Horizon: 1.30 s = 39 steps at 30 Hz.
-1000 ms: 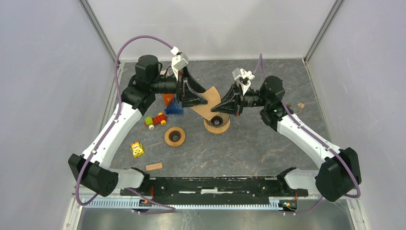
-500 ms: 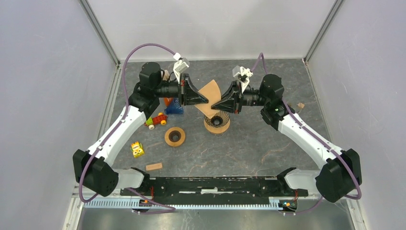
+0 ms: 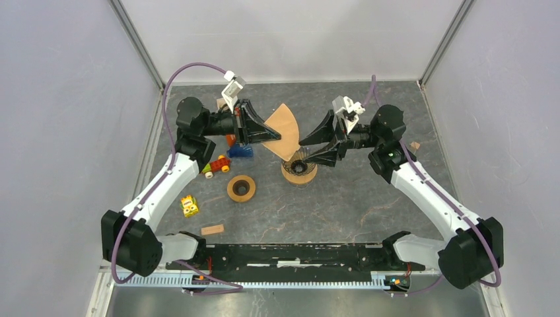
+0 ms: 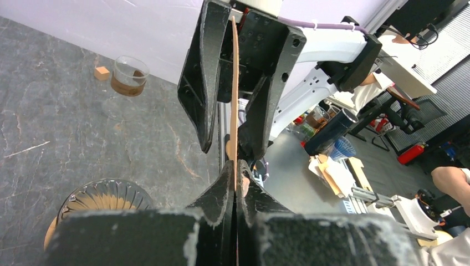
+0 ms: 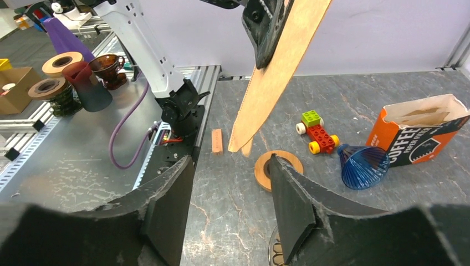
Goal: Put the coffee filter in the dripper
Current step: Pick up the coffee filter from the coffee filter holder.
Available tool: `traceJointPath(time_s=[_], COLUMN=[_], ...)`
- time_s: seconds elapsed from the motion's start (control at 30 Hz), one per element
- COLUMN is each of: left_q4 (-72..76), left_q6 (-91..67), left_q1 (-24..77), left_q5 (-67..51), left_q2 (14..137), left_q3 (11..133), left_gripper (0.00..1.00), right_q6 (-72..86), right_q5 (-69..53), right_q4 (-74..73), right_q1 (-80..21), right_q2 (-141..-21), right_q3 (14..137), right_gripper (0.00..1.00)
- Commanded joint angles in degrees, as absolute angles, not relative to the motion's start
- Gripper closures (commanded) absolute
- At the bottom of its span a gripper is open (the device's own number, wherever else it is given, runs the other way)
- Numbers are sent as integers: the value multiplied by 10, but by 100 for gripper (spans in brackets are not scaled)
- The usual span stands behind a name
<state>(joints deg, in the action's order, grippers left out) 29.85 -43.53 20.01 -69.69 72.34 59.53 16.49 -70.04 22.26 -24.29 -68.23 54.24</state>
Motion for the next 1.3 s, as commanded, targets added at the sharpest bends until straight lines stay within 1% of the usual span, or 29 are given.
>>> traceJointPath(time_s=[0.0, 0.07, 0.13, 0.27, 0.4, 1.27], left_q4=[347, 347, 347, 347, 347, 361], left_q6=[-479, -479, -479, -477, -477, -482], left_q1=[201, 201, 201, 201, 201, 203], left_q5=[-709, -709, -709, -708, -708, -709], left_q2=[702, 700, 697, 695, 694, 689], left_q3=[589, 583, 580, 574, 572, 561], left_gripper=[98, 98, 98, 98, 98, 98], right_q6=[193, 234, 255, 271, 271, 277], right_q5=[-727, -732, -732, -729, -719, -698], right_q4=[290, 347, 370, 384, 378, 376], right_q1=[-249, -252, -254, -258, -259, -263], right_q2=[-687, -691, -695, -701, -710, -730], right_q3=[533, 523, 520, 526, 532, 543], right_gripper=[44, 49, 53, 52, 54, 90])
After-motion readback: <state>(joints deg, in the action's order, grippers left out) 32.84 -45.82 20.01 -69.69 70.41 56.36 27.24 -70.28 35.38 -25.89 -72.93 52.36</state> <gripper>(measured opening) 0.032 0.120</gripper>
